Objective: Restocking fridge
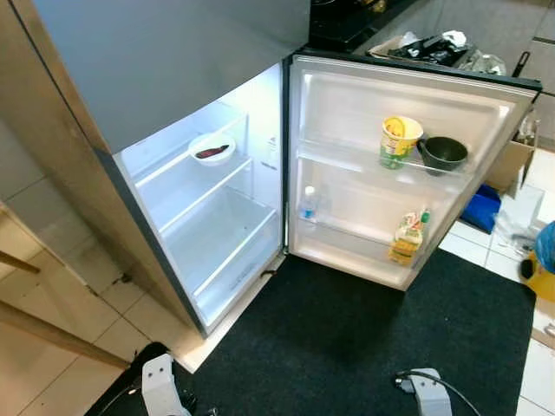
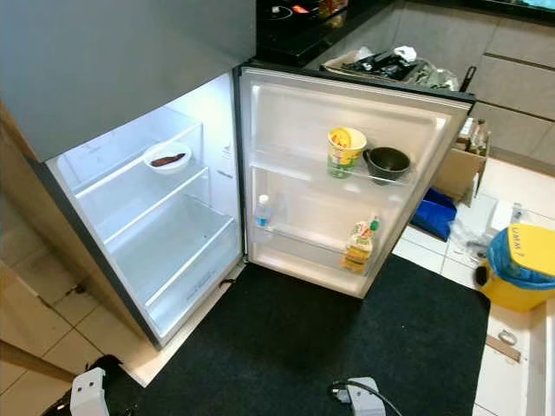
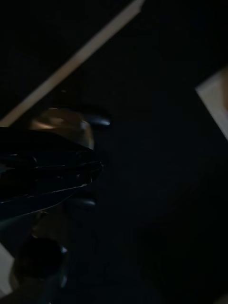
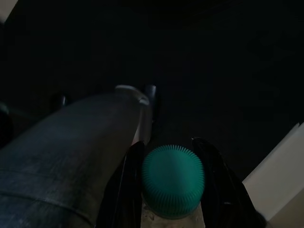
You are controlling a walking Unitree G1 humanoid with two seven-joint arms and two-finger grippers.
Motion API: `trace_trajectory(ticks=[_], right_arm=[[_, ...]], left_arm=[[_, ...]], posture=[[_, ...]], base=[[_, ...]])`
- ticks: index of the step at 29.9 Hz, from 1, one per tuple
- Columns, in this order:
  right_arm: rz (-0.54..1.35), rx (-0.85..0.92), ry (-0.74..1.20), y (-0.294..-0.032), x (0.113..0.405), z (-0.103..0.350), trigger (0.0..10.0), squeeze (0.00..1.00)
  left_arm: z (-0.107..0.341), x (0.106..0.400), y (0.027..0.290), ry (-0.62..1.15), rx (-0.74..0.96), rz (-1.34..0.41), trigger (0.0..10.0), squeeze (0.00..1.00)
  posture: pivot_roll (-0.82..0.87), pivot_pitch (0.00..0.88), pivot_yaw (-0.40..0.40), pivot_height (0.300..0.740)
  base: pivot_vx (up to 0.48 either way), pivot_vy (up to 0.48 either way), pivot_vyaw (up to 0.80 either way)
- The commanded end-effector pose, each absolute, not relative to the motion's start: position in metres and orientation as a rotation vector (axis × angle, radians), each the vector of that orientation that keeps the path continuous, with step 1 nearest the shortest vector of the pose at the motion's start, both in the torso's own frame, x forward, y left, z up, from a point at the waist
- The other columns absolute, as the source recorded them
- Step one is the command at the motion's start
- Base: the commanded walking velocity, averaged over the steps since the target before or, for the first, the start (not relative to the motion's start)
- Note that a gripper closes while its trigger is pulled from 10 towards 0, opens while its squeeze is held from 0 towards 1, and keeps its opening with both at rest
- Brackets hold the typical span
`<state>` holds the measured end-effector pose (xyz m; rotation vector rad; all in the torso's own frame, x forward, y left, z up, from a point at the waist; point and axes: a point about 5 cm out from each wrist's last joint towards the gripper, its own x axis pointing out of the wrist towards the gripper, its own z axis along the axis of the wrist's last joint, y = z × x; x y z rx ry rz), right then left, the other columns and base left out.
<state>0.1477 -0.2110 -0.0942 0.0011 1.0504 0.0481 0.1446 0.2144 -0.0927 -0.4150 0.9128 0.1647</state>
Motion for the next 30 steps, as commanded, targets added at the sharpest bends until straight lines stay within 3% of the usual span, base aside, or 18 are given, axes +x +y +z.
trace_trajectory(ticks=[1,15,22,30], right_arm=[[0.058,-0.002,1.067,-0.21,0.142,-0.096,10.0,0.0],[0.044,-0.025,1.06,-0.214,0.148,-0.094,10.0,0.0],[0.021,-0.017,1.057,-0.217,0.148,-0.094,10.0,0.0],[0.003,0.005,1.065,-0.213,0.145,-0.095,10.0,0.0]], left_arm=[[-0.095,0.138,0.216,0.936,-0.409,0.163,10.0,0.0],[-0.088,0.153,0.221,0.899,-0.39,0.159,10.0,0.0],[-0.091,0.146,0.218,0.909,-0.404,0.16,10.0,0.0],[-0.091,0.14,0.229,0.921,-0.389,0.177,10.0,0.0]], posture=[[-0.08,0.065,-0.027,0.74],[-0.07,0.048,-0.026,0.74],[-0.07,0.058,-0.016,0.74],[-0.05,0.063,0.001,0.74]], base=[[0.277,0.0,0.0],[0.294,0.0,0.0],[0.311,0.0,0.0],[0.313,0.0,-0.79]])
